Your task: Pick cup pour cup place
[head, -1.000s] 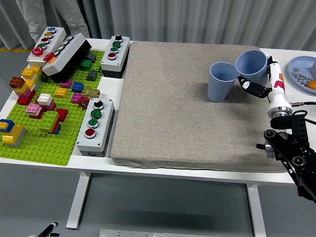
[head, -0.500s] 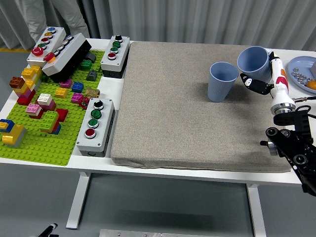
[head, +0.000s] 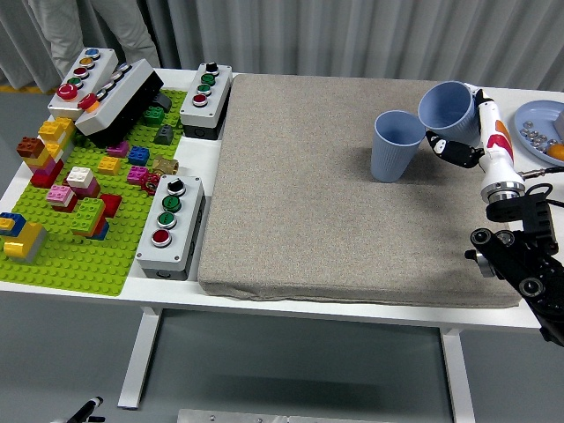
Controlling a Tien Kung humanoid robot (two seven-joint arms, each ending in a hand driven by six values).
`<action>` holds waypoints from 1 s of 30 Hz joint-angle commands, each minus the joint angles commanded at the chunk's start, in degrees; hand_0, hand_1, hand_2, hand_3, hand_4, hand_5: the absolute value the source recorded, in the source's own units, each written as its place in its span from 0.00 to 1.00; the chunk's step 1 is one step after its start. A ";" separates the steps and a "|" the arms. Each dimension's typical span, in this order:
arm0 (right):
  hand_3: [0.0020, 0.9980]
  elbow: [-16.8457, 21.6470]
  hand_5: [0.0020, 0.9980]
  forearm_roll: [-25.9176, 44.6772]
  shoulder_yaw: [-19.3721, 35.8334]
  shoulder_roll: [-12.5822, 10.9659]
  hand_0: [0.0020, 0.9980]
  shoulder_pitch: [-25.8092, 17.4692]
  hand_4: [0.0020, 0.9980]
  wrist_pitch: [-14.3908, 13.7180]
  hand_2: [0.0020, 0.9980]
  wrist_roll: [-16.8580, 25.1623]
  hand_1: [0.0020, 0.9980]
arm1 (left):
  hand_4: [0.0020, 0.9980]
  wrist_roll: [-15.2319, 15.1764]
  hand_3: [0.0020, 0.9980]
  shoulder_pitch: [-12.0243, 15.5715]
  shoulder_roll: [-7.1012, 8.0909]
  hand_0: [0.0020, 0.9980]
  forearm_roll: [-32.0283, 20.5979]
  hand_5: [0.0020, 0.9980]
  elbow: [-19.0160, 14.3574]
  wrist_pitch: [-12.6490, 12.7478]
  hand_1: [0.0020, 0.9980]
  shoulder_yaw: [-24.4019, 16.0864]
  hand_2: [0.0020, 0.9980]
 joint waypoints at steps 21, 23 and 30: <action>0.63 0.64 0.00 -11.34 1.06 0.06 0.78 0.17 0.63 0.00 0.58 -3.46 0.66 | 0.64 0.03 0.79 -0.11 0.03 0.84 0.10 0.98 0.00 -0.04 0.80 -0.07 0.88; 0.63 0.78 0.00 -12.57 1.17 0.04 0.78 0.19 0.63 0.00 0.58 -3.88 0.66 | 0.64 0.04 0.79 -0.11 0.04 0.84 0.11 0.98 0.00 -0.05 0.80 -0.09 0.88; 0.63 1.01 0.00 -14.86 1.37 0.01 0.78 0.23 0.63 0.00 0.58 -4.72 0.66 | 0.64 0.09 0.79 0.00 0.05 0.84 0.18 0.98 0.00 -0.05 0.80 -0.15 0.88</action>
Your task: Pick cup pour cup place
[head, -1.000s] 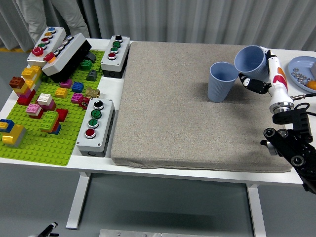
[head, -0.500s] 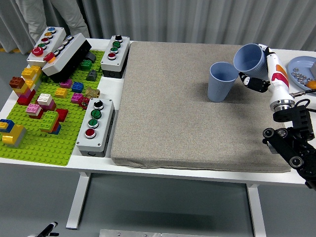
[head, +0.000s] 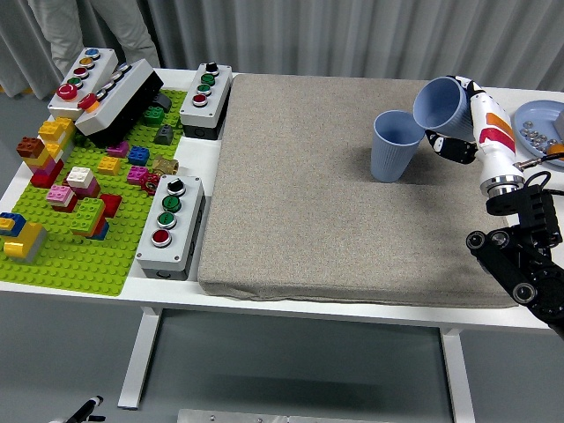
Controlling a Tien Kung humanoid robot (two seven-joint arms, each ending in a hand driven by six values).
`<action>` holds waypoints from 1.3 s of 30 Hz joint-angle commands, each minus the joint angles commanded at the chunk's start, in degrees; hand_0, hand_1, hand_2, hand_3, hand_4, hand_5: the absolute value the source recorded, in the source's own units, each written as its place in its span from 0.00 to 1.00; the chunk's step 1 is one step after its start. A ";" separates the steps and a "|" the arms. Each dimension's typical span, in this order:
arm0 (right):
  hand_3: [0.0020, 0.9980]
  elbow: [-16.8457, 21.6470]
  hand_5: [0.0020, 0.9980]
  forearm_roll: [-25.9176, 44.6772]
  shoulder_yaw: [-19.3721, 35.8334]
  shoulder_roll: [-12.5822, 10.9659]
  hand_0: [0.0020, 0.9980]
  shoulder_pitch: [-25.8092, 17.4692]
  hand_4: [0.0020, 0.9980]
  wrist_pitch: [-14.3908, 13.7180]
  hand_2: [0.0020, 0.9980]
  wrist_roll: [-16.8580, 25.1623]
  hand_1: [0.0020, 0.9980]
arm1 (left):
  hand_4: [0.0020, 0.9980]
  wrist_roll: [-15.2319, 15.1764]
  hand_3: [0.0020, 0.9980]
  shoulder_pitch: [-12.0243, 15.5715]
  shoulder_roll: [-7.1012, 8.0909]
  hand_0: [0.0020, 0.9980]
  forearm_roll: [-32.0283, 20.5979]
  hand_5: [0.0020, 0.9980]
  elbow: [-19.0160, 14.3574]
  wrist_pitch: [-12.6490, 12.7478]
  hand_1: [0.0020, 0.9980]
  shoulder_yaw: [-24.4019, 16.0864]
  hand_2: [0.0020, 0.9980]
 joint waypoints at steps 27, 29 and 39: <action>0.63 -0.07 0.00 -10.99 0.52 -0.62 0.78 0.63 0.63 0.00 0.58 -3.95 0.66 | 0.64 -0.05 0.79 0.29 0.09 0.84 -0.14 0.98 0.00 0.09 0.80 0.03 0.88; 0.63 0.02 0.00 -11.52 0.70 -0.77 0.78 0.74 0.63 0.00 0.58 -4.20 0.66 | 0.64 -0.04 0.79 0.24 0.10 0.84 -0.12 0.98 0.00 0.08 0.80 -0.01 0.88; 0.62 0.56 0.00 -12.54 1.07 -0.91 0.79 0.83 0.63 0.00 0.58 -4.43 0.66 | 0.64 -0.04 0.79 0.18 0.13 0.84 -0.07 0.98 0.00 0.08 0.80 -0.08 0.88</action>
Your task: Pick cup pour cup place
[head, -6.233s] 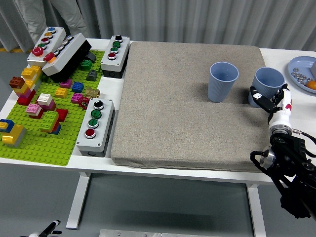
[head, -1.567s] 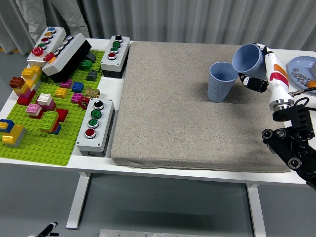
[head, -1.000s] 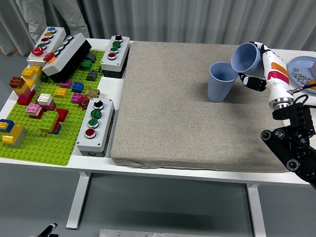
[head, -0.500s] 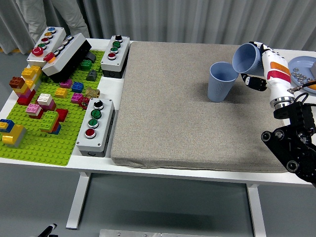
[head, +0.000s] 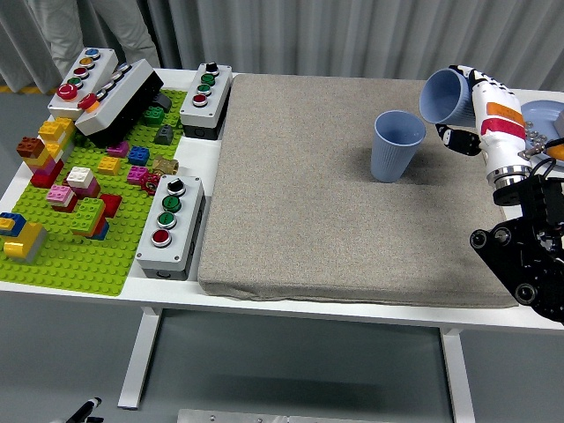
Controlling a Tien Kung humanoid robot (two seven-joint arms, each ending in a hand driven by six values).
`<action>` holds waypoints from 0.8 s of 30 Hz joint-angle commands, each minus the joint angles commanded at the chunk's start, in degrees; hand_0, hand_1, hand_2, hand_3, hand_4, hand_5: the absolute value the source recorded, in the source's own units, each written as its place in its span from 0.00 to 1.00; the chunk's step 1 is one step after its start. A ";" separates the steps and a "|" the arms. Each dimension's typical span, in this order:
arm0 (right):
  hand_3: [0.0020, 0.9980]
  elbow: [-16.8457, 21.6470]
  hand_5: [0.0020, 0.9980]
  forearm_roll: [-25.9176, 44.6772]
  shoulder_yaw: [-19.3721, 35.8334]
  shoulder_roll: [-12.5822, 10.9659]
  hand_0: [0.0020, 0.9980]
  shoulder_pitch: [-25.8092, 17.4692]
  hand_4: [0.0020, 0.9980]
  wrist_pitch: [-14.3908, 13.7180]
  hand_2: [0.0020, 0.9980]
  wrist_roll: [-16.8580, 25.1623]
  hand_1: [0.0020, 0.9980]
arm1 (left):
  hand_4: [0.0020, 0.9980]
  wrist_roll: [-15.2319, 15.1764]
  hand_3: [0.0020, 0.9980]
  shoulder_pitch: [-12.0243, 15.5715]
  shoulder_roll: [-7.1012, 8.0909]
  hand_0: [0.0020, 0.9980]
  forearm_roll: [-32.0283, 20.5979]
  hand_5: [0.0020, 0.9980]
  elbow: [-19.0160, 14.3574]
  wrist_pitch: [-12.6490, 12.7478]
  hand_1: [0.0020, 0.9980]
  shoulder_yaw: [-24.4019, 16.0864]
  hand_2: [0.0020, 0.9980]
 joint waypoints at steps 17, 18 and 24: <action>0.62 0.45 0.00 -0.94 -0.66 0.25 0.79 -0.07 0.63 0.00 0.58 -1.25 0.66 | 0.64 -0.02 0.79 -0.20 0.03 0.84 0.01 0.98 0.00 0.02 0.80 -0.03 0.88; 0.62 0.48 0.00 -1.01 -0.69 0.24 0.79 -0.08 0.63 0.00 0.58 -1.31 0.66 | 0.64 -0.02 0.79 -0.19 0.04 0.84 -0.04 0.98 0.00 0.02 0.80 0.01 0.88; 0.62 0.61 0.00 -1.78 -0.90 0.24 0.79 -0.07 0.62 0.00 0.58 -1.75 0.66 | 0.64 0.00 0.79 -0.16 0.03 0.84 0.02 0.98 0.00 0.02 0.80 -0.01 0.88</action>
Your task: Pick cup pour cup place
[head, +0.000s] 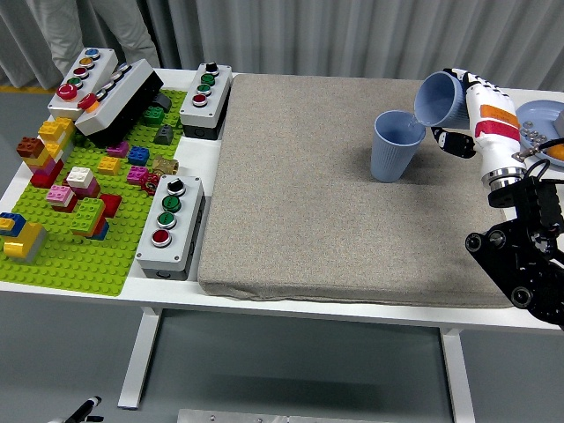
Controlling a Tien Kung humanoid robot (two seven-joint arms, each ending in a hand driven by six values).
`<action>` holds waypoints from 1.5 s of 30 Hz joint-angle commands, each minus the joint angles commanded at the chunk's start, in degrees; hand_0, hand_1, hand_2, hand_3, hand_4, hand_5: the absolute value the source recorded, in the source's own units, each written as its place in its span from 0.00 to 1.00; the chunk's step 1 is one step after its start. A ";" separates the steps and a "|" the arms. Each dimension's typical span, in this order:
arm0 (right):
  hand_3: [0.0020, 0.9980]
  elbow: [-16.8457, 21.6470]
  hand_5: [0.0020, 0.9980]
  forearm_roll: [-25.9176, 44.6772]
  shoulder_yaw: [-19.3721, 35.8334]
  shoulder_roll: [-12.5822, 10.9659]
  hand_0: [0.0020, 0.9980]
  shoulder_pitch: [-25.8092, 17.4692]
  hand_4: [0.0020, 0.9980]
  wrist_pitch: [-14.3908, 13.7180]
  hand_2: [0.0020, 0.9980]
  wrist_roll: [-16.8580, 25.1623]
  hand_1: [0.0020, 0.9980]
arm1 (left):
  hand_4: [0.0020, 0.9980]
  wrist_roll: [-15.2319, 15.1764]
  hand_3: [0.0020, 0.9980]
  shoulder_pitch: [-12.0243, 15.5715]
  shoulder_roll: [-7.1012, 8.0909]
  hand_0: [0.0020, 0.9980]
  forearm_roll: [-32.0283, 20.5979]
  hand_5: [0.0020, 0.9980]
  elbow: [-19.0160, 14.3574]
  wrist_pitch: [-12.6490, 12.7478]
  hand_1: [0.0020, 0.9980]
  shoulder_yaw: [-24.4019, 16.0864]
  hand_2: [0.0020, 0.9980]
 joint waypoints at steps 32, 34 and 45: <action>0.61 1.86 0.00 -4.88 -1.11 -0.71 0.80 0.08 0.62 0.00 0.58 -3.89 0.66 | 0.64 0.04 0.79 0.18 0.16 0.84 0.04 0.98 0.00 -0.03 0.80 -0.05 0.88; 0.61 2.01 0.00 -5.03 -1.20 -0.76 0.80 0.13 0.62 0.00 0.58 -3.98 0.66 | 0.64 0.03 0.79 0.15 0.16 0.84 0.01 0.98 0.00 -0.02 0.80 -0.06 0.88; 0.61 2.73 0.00 -5.69 -1.80 -0.71 0.80 0.21 0.62 0.00 0.59 -4.97 0.66 | 0.64 0.06 0.79 0.05 0.20 0.84 0.17 0.98 0.00 -0.02 0.80 -0.23 0.88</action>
